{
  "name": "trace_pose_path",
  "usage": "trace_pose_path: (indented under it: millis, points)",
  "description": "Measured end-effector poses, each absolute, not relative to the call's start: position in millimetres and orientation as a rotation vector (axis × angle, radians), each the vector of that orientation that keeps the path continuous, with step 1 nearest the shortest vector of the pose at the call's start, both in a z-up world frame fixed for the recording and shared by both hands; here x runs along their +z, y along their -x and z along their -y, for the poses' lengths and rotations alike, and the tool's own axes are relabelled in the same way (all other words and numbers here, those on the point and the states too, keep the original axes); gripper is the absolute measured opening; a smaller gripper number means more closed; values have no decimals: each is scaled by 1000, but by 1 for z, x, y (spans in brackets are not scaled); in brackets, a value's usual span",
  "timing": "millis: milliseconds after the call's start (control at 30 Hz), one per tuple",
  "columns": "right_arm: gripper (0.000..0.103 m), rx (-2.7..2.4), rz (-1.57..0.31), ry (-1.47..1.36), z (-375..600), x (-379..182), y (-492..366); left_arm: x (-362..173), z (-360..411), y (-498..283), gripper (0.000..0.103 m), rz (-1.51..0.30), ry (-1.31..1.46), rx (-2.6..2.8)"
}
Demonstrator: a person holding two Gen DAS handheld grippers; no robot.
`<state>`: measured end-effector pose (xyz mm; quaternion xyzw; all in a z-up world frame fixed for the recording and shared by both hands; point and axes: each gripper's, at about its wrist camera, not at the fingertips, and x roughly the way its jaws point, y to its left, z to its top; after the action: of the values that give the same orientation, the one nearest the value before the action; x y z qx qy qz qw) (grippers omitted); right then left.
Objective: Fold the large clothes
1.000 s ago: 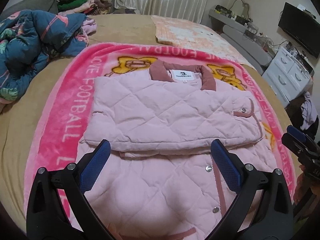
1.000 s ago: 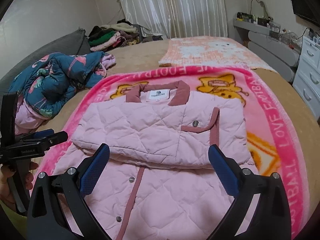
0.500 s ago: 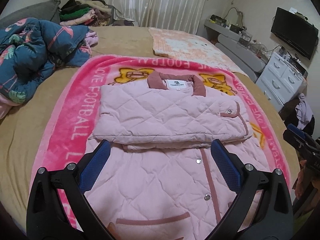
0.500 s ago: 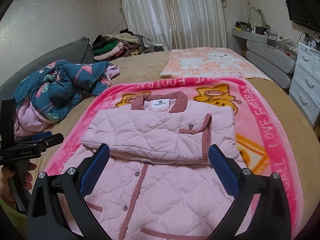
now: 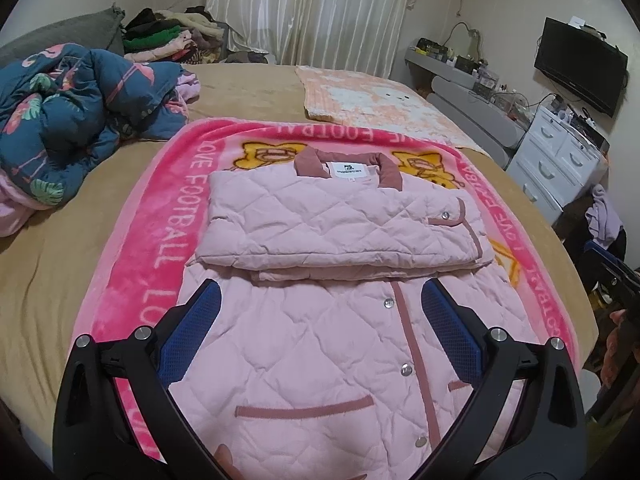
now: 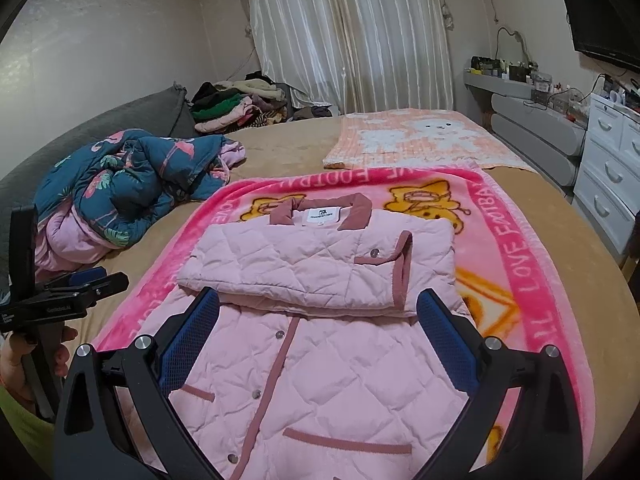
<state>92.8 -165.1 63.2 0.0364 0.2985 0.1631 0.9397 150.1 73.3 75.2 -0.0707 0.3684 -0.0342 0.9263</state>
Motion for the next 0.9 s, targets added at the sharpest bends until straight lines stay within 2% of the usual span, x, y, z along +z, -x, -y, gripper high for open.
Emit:
trace_pose_path:
  millis: [433, 900]
  points:
    - [98, 305, -627, -76, 183, 51, -62, 62, -85, -119, 94, -761, 136, -40]
    - [98, 254, -732, -55, 203, 2, -41, 24, -99, -97, 94, -797, 143, 6]
